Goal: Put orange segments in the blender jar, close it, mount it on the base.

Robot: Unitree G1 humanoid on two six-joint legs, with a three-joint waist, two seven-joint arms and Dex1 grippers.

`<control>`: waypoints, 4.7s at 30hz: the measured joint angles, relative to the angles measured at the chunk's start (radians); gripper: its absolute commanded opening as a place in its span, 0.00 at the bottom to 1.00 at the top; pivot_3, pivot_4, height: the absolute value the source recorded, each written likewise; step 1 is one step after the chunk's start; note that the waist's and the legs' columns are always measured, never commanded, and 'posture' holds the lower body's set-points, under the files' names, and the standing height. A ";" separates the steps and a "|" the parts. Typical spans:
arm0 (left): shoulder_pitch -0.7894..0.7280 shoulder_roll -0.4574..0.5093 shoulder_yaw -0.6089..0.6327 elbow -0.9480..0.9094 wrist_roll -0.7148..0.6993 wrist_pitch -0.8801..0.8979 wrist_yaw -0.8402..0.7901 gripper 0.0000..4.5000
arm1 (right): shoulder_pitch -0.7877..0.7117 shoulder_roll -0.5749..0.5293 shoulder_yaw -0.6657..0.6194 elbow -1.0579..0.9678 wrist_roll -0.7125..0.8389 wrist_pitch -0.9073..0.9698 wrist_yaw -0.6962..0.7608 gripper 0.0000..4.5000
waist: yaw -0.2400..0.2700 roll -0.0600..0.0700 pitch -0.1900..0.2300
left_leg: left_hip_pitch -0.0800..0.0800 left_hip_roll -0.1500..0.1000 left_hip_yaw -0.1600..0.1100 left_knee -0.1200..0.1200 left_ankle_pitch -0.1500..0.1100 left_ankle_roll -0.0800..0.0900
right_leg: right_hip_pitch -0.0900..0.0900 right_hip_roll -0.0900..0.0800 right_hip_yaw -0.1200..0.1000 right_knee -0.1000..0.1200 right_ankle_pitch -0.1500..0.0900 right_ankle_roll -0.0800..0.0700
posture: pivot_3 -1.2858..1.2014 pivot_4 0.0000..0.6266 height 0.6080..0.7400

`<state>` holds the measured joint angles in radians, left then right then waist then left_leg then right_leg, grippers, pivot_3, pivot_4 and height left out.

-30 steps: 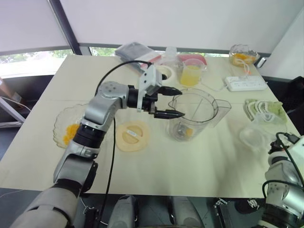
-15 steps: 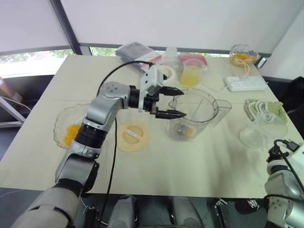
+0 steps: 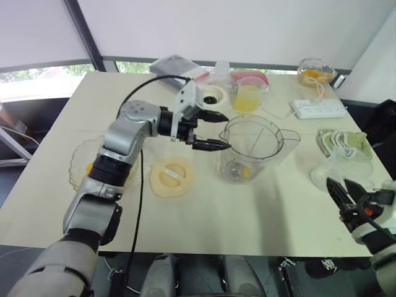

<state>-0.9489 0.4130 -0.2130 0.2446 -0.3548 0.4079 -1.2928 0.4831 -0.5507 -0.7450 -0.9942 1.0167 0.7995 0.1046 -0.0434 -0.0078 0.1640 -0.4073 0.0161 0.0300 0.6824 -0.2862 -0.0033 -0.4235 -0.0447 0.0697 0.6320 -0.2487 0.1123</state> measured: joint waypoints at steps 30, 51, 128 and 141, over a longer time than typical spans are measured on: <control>-0.243 0.110 -0.521 0.875 0.274 -0.914 -0.318 0.87 | -0.345 -0.447 0.464 0.060 0.378 0.020 -0.228 0.43 | 0.033 -0.016 0.009 | -0.005 0.000 0.000 0.001 -0.001 0.002 | -0.001 -0.002 -0.001 -0.004 0.000 0.000 | 0.52 0.24 1.00; -0.275 -0.009 -0.349 1.042 0.511 -0.935 -0.318 0.87 | -0.233 -0.467 0.456 -0.023 0.419 -0.071 -0.399 0.43 | 0.032 -0.018 0.009 | -0.005 0.000 -0.001 0.001 -0.001 0.002 | -0.001 -0.001 -0.001 -0.003 0.000 0.001 | 0.52 0.24 1.00; -0.592 -0.063 0.001 1.066 0.585 -0.548 -0.221 0.05 | -0.021 -0.385 0.465 0.163 0.083 -0.207 -0.216 0.44 | 0.033 -0.020 0.007 | -0.003 -0.001 -0.001 0.003 -0.001 0.002 | 0.000 0.000 -0.002 0.000 0.002 0.004 | 0.52 0.24 1.00; -0.754 -0.198 0.040 1.082 0.561 -0.380 -0.102 0.05 | -0.154 -0.247 0.466 0.304 -0.191 -0.193 -0.116 0.44 | 0.033 -0.020 0.007 | -0.003 -0.001 0.000 0.003 -0.001 0.002 | 0.000 0.000 -0.002 0.000 0.002 0.004 | 0.52 0.24 1.00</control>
<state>-1.7032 0.2155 -0.1734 1.3270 0.2065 0.0274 -1.3947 0.3295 -0.7977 -0.2785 -0.6904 0.8260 0.6063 -0.0115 -0.0099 -0.0283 0.1713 -0.4101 0.0149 0.0302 0.6851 -0.2874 -0.0010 -0.4237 -0.0442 0.0681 0.6320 -0.2467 0.1164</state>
